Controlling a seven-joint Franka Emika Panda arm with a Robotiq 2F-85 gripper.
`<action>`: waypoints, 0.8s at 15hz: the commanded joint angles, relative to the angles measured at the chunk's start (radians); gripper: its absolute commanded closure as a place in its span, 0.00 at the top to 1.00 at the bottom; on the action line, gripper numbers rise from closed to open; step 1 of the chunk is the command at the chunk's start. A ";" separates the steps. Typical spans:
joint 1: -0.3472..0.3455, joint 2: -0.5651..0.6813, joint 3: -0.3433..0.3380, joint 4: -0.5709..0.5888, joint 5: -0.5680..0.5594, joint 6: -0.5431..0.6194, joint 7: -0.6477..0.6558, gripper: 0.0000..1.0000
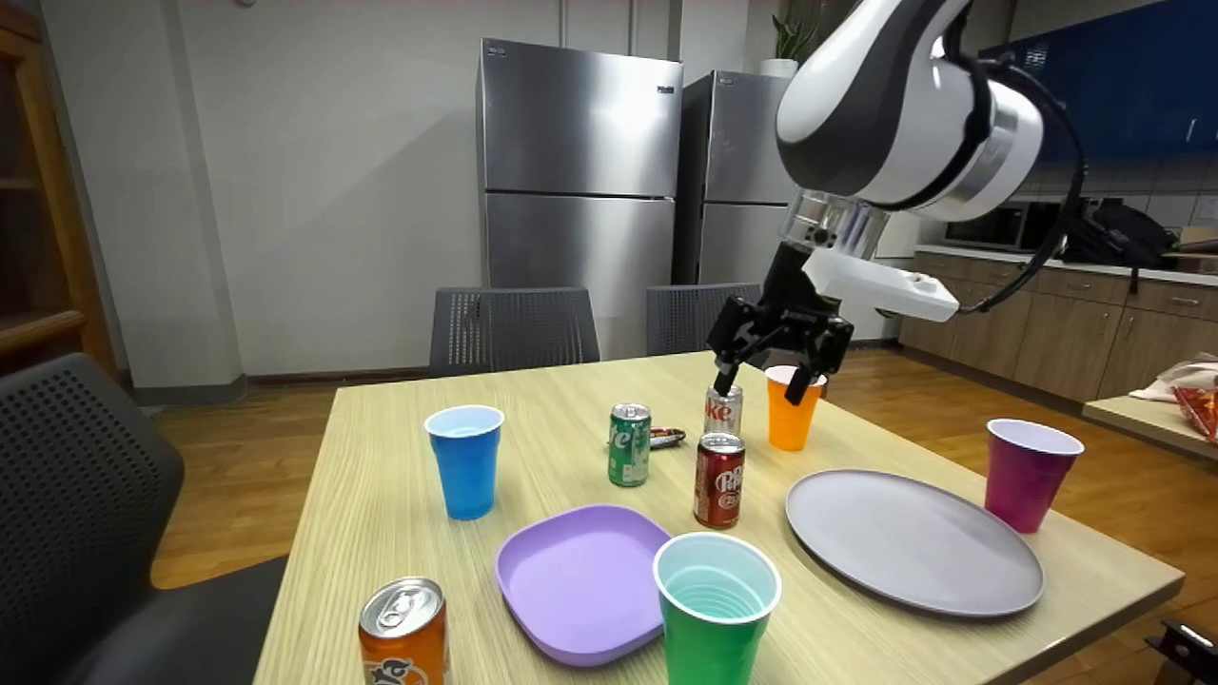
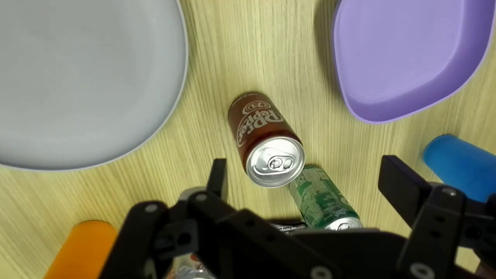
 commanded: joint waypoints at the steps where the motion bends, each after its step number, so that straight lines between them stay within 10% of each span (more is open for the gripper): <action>1: -0.049 0.135 0.056 0.121 0.001 -0.002 -0.023 1.00; 12: -0.084 0.291 0.054 0.268 -0.211 -0.023 0.054 1.00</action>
